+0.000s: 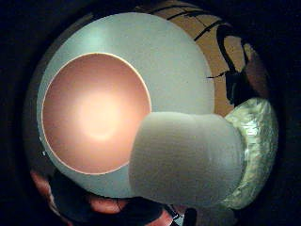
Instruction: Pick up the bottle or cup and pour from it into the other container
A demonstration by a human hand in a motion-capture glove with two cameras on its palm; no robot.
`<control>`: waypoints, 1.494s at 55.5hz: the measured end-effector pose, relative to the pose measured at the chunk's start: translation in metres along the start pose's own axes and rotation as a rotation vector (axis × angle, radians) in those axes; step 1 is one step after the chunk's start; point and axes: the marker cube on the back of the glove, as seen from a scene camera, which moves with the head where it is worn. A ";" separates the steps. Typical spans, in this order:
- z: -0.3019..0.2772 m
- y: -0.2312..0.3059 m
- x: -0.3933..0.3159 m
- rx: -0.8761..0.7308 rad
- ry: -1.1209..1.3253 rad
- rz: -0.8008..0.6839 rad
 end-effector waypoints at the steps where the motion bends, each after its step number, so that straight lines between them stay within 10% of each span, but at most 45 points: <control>1: 0.000 0.000 0.000 -0.001 -0.003 0.000; 83: 0.014 0.003 -0.015 -0.009 -0.212 0.022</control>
